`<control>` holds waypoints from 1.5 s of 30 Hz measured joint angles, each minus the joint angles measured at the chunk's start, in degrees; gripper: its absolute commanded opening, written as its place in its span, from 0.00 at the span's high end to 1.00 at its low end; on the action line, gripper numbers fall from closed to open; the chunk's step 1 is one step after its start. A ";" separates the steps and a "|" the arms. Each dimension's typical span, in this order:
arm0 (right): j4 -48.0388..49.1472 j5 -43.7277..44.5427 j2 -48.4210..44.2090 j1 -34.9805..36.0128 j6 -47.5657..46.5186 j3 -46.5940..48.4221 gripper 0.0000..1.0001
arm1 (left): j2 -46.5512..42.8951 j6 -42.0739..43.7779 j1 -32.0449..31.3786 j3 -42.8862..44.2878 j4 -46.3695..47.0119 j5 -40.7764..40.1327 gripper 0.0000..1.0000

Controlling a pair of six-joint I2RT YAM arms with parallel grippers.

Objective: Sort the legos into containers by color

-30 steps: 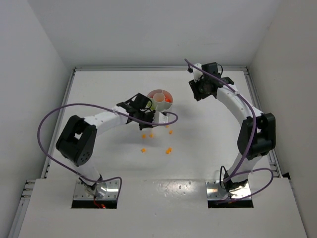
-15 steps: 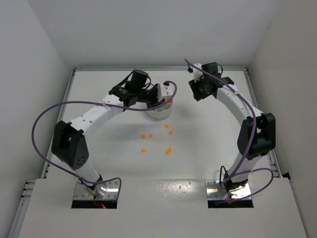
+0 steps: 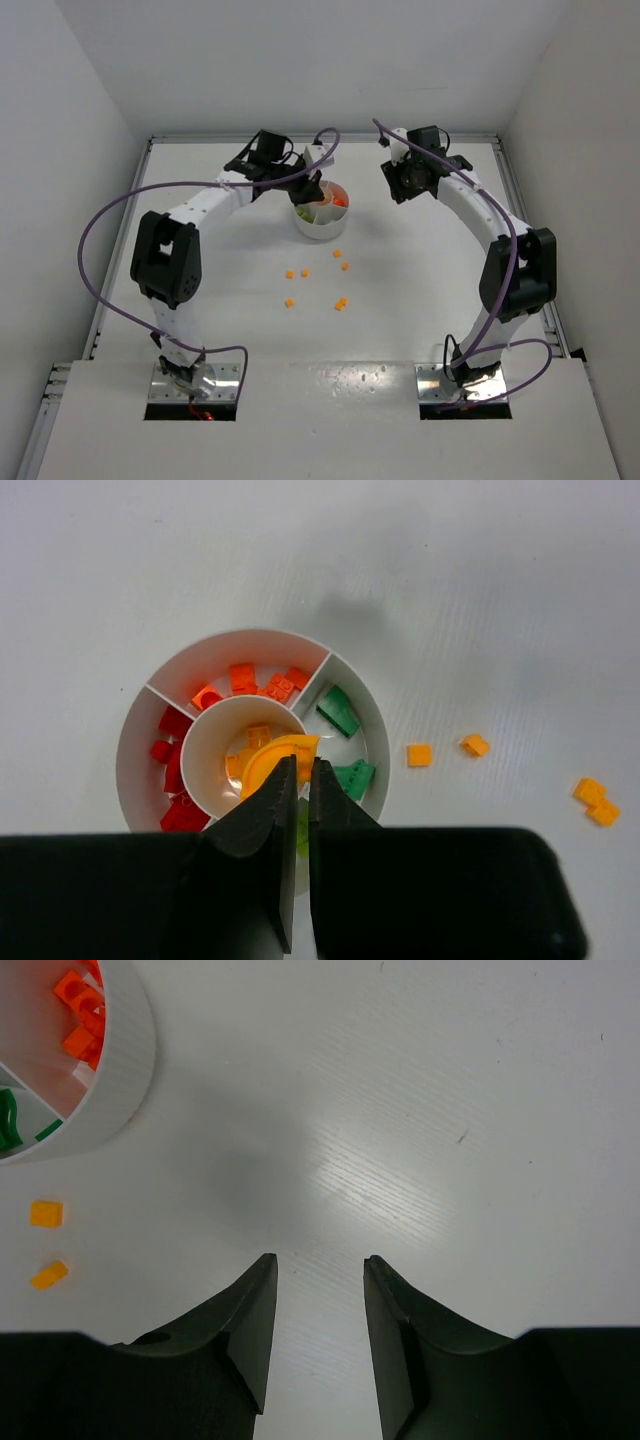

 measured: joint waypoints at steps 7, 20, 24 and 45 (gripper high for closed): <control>0.00 0.00 0.00 -0.11 0.00 0.00 0.59 | 1.40 -1.86 0.92 0.66 1.36 0.94 0.99; -0.04 -1.46 0.00 -0.15 0.00 0.00 0.59 | 4.61 -3.30 0.94 2.05 2.58 0.33 0.57; -0.76 -5.03 -0.92 -0.15 -0.17 -0.24 0.61 | 4.66 -3.72 1.09 2.08 2.86 0.20 0.56; -4.39 -15.02 8.55 29.53 -4.90 -1.33 0.46 | -28.15 -27.89 21.64 -14.58 7.48 2.75 0.00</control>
